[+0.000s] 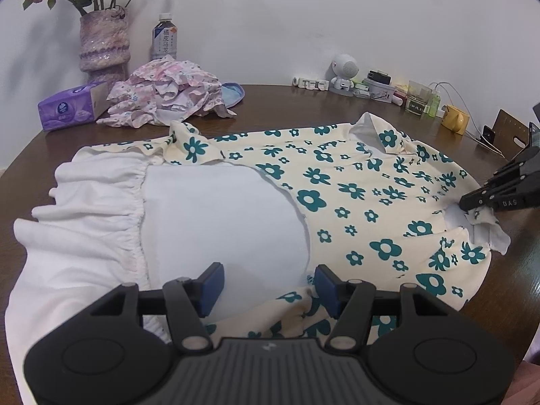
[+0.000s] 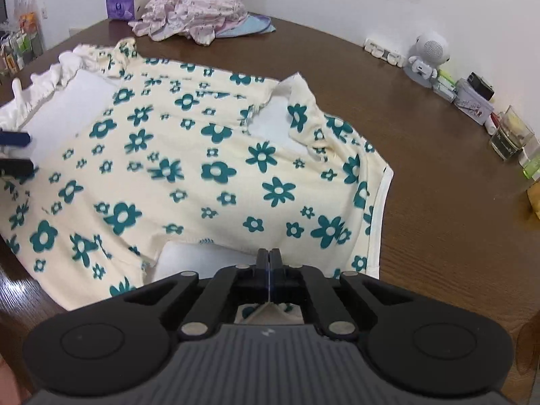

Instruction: Fold clothes

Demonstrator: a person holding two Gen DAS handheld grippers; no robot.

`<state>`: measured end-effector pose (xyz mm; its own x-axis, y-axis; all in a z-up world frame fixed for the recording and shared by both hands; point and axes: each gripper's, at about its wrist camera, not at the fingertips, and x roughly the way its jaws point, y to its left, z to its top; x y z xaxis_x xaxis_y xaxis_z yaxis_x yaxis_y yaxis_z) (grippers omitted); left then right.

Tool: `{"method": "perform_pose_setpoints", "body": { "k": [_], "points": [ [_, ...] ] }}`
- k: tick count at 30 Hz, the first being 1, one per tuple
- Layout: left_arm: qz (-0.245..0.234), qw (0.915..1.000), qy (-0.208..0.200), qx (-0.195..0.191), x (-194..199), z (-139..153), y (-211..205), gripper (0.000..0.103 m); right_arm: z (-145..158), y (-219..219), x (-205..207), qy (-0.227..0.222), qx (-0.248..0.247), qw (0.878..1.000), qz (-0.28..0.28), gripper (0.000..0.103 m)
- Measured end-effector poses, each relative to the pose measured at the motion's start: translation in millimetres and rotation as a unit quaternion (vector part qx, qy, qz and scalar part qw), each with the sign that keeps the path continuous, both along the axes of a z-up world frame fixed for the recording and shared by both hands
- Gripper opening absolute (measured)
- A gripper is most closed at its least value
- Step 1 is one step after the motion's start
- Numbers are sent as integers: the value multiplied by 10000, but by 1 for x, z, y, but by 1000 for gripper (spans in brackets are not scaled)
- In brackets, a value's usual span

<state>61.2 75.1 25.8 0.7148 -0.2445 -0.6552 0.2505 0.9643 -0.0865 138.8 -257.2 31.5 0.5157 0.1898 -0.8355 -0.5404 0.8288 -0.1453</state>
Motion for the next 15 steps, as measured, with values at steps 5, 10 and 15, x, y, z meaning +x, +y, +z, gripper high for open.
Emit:
{"method": "perform_pose_setpoints", "body": {
  "k": [5, 10, 15],
  "points": [
    [1, 10000, -20, 4, -1, 0, -1, 60, 6, -7, 1, 13, 267, 9995, -161, 0],
    [41, 9999, -47, -128, -4, 2, 0, 61, 12, -14, 2, 25, 533, 9981, -322, 6],
    [18, 9996, -250, -138, -18, 13, -3, 61, 16, -7, -7, 236, 1377, 9900, -209, 24]
  ]
}}
